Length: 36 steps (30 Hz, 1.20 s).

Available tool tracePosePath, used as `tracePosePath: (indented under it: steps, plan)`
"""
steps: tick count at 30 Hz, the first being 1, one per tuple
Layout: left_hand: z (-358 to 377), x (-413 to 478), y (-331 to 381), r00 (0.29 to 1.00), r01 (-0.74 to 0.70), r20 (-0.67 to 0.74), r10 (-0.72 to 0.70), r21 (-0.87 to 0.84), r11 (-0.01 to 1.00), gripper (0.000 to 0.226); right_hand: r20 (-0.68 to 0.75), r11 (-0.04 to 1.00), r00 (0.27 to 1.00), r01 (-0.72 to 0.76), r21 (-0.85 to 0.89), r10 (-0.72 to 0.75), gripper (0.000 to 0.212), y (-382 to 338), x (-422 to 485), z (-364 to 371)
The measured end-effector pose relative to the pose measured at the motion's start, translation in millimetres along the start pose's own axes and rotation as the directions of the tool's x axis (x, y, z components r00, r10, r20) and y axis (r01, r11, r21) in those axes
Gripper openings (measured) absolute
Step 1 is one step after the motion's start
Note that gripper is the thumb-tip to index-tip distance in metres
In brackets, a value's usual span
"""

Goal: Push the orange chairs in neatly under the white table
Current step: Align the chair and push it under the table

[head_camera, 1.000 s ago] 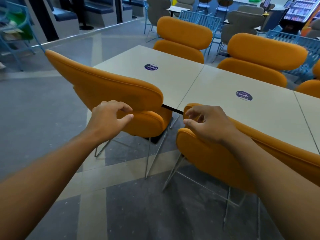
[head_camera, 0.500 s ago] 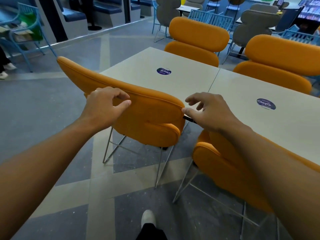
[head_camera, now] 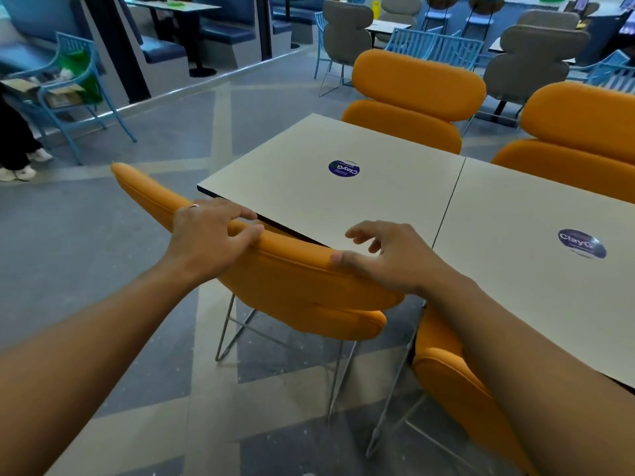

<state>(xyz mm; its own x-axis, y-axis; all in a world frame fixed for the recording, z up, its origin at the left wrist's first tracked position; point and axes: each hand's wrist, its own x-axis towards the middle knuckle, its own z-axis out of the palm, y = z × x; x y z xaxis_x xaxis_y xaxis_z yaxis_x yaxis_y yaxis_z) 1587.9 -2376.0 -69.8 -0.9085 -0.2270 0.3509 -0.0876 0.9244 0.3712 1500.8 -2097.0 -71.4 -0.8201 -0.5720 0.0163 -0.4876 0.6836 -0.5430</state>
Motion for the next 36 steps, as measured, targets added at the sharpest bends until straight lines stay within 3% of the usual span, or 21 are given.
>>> tracePosePath:
  steps: [7, 10, 13, 19, 23, 36]
  plan:
    - [23, 29, -42, 0.998, -0.034, 0.059, 0.032, 0.031, 0.999, 0.059, 0.063, 0.997, 0.996, -0.071, 0.021, 0.069, 0.089, -13, 20, 27]
    - [26, 41, -60, 0.993, -0.082, 0.086, 0.080, 0.024, 0.996, 0.052, 0.069, 0.991, 0.989, -0.130, 0.009, 0.129, 0.092, -24, 25, 38]
    - [27, 51, -79, 0.985, -0.144, 0.106, 0.139, 0.044, 0.989, 0.062, 0.051, 0.977, 0.978, -0.200, -0.074, 0.204, 0.091, -40, 29, 47]
    - [25, 52, -105, 0.952, -0.298, 0.095, 0.290, 0.083, 0.951, 0.067, -0.141, 0.880, 0.942, -0.335, -0.335, 0.305, 0.090, -66, 27, 72]
    - [23, 63, -115, 0.952, -0.302, 0.077, 0.295, 0.092, 0.949, 0.068, -0.287, 0.835, 0.903, -0.412, -0.366, 0.320, 0.095, -74, 24, 80]
    - [30, 74, -117, 0.951, -0.294, -0.057, 0.303, 0.132, 0.947, 0.060, -0.412, 0.789, 0.861, -0.466, -0.401, 0.299, 0.093, -74, 28, 85]
